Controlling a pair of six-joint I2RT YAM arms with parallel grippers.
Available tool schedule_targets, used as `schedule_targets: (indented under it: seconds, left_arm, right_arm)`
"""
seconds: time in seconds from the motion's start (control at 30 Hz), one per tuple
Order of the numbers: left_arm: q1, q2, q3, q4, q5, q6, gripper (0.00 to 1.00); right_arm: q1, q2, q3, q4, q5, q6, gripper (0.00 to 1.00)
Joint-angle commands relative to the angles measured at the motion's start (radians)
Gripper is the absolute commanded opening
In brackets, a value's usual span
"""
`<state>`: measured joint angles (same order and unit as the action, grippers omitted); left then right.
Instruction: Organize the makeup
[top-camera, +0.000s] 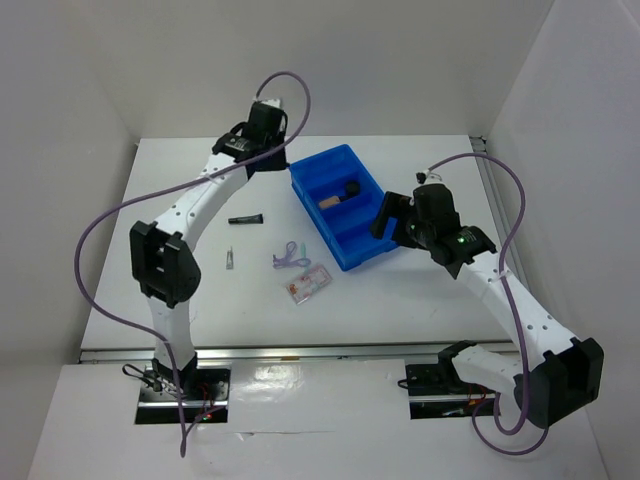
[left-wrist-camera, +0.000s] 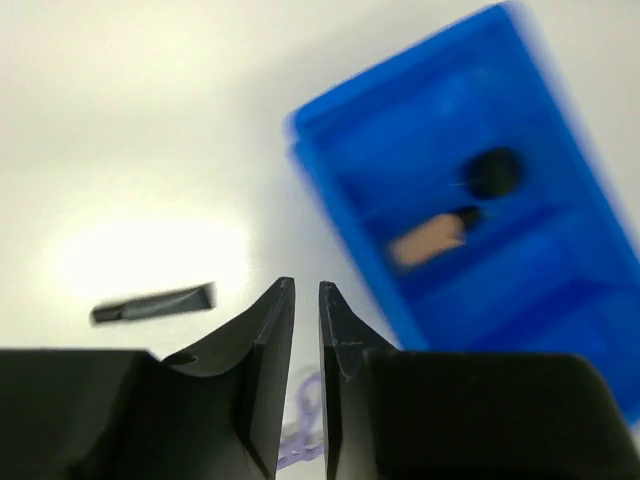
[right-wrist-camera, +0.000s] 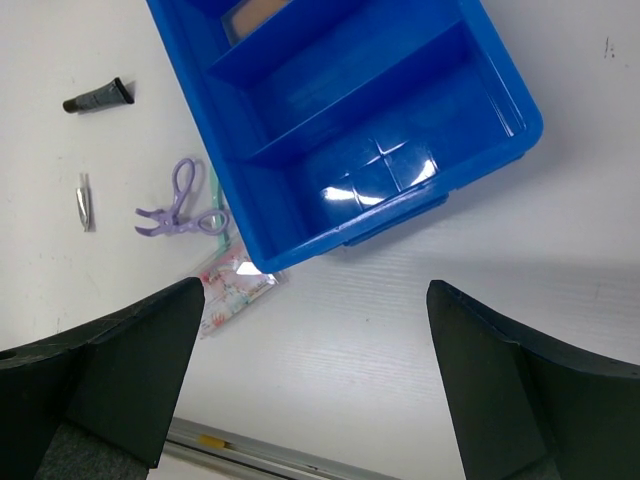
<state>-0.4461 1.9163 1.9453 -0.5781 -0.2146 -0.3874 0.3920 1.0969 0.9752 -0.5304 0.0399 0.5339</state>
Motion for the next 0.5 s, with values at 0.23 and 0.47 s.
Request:
schedule_targets:
  seconds: [0.23, 0.47]
  left_arm:
    - [0.176, 0.164, -0.143, -0.299, -0.080, -0.521, 0.69]
    - [0.221, 0.213, -0.154, -0.301, -0.035, -0.640, 0.82]
  right_arm:
    - [-0.005, 0.050, 0.040, 0.053, -0.011, -0.018, 1.00]
    - [-0.005, 0.041, 0.020, 0.053, -0.031, -0.018, 1.00]
